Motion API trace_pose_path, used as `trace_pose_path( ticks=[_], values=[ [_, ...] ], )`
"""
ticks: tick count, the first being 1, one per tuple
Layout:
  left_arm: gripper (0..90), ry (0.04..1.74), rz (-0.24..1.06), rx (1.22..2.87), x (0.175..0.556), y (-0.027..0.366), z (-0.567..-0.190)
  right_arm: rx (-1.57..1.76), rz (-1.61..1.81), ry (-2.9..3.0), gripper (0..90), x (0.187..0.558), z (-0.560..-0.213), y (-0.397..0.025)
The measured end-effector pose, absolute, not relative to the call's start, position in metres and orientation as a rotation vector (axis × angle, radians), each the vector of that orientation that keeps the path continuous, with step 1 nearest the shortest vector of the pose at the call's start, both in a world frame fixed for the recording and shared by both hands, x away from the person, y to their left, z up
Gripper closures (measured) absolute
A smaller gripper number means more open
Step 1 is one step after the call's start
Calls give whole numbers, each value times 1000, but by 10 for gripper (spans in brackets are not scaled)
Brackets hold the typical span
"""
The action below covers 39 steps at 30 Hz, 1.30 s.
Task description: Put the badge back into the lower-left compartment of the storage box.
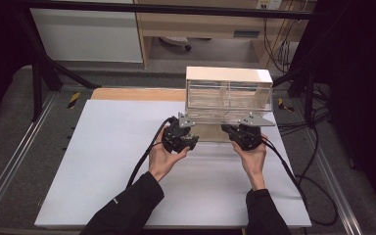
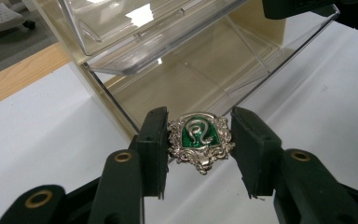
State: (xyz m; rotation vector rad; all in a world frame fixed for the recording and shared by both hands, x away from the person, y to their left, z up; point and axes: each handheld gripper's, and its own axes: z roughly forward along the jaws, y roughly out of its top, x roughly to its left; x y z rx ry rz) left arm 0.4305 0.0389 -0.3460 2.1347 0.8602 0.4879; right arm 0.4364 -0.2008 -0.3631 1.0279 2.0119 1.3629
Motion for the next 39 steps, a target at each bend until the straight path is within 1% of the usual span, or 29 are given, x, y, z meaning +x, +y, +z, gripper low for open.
trace_pose_path(
  ticks=[7, 23, 39],
  values=[
    [568, 871, 479, 2127, 439, 33, -350, 1030, 1363, 2011, 900, 436, -363, -201],
    [567, 898, 503, 2136, 456, 24, -366, 1034, 1366, 2013, 900, 436, -363, -200],
    [567, 916, 507, 2144, 463, 22, -380, 1029, 1368, 2013, 900, 436, -363, -201]
  ],
)
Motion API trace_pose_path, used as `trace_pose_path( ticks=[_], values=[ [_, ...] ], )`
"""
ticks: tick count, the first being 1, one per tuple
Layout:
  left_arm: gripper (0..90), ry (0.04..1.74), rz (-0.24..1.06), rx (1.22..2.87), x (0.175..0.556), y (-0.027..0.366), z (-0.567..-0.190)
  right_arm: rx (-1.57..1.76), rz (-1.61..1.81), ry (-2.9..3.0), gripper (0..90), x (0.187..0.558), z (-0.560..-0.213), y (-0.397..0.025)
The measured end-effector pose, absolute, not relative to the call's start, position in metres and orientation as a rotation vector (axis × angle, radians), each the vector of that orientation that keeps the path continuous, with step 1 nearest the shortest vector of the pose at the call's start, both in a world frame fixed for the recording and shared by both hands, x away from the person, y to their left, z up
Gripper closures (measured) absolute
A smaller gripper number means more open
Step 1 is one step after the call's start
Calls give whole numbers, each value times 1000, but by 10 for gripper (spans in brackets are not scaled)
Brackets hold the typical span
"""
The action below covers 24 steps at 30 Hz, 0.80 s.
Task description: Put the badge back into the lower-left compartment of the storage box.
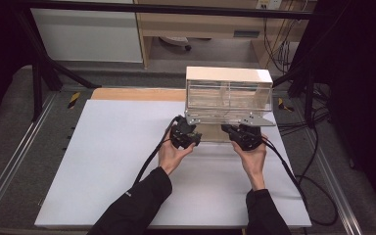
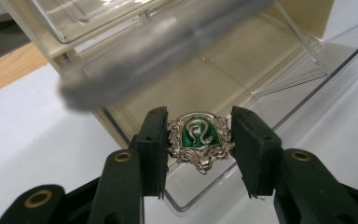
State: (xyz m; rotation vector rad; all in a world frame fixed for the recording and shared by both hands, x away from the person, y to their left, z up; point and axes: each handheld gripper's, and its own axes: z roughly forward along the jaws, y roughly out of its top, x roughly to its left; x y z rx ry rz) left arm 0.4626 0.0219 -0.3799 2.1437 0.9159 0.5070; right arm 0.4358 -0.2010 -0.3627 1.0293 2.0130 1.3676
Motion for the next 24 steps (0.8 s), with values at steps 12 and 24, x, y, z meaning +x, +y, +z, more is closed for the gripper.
trace_pose_path(
  ticks=[12, 24],
  values=[
    [531, 898, 505, 2155, 461, 22, -379, 1028, 1366, 2012, 900, 436, -363, -201],
    [390, 840, 500, 2165, 443, 36, -366, 1029, 1361, 2015, 900, 436, -363, -201]
  ],
)
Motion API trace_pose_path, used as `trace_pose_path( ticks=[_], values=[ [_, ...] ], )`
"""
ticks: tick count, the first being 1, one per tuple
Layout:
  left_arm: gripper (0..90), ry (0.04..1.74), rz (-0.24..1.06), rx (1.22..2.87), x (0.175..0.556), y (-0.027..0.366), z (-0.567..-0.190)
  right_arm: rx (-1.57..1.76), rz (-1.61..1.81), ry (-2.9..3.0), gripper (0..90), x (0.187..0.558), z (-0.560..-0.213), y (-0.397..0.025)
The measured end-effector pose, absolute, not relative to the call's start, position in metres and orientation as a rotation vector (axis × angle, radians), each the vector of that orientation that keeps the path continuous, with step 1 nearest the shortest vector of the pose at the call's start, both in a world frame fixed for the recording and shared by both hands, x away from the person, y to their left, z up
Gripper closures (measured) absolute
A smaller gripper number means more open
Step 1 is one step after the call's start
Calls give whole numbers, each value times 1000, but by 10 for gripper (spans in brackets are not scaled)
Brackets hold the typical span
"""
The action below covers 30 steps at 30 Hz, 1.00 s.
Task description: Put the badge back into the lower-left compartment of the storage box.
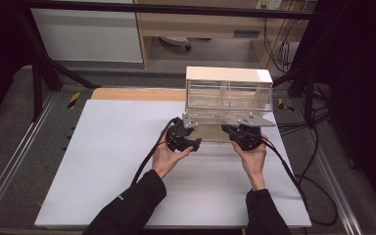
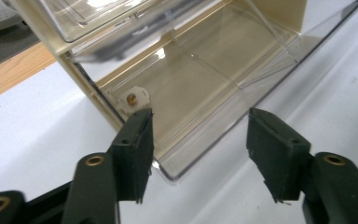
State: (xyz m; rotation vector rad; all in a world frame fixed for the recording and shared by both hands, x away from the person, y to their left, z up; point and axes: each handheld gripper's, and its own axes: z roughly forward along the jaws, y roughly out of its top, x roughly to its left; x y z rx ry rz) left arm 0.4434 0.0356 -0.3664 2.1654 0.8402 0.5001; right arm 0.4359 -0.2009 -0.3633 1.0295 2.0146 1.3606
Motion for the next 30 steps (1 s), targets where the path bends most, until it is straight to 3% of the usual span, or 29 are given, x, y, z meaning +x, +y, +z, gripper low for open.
trace_pose_path(
  ticks=[12, 30],
  values=[
    [302, 840, 485, 2135, 426, 72, -357, 1038, 1354, 2017, 900, 436, -363, -201],
    [176, 900, 460, 2160, 407, 133, -384, 1046, 1341, 2021, 900, 437, -364, -202]
  ],
)
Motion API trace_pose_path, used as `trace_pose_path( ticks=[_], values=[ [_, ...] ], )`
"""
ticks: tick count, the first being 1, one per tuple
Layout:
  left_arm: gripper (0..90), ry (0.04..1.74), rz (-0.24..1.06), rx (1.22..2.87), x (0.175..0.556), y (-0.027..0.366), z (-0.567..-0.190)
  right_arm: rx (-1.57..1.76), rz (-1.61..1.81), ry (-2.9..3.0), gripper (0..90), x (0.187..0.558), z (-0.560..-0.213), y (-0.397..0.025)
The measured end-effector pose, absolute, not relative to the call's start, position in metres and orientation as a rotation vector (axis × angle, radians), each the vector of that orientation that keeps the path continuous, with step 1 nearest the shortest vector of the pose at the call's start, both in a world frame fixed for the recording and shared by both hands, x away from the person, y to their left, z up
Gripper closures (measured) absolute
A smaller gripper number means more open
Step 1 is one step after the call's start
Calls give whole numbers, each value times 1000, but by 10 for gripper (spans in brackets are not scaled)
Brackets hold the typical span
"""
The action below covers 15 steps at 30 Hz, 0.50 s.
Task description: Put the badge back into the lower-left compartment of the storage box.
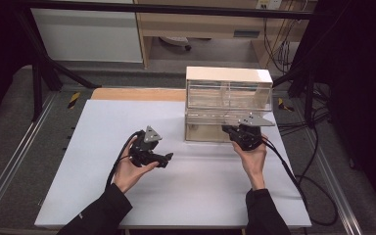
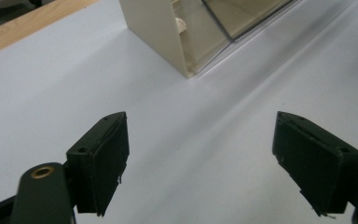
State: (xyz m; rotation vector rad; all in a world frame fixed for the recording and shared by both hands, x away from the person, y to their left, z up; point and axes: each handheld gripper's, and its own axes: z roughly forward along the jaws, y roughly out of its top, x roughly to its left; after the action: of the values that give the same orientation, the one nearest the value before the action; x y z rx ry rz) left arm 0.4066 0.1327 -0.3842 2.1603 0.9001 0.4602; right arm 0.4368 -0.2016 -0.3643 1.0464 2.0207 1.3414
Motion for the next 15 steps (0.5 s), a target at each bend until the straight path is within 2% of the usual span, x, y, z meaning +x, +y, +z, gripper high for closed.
trace_pose_path(
  ticks=[15],
  values=[
    [111, 952, 464, 2139, 387, 174, -411, 1046, 1343, 2025, 900, 436, -364, -202]
  ],
)
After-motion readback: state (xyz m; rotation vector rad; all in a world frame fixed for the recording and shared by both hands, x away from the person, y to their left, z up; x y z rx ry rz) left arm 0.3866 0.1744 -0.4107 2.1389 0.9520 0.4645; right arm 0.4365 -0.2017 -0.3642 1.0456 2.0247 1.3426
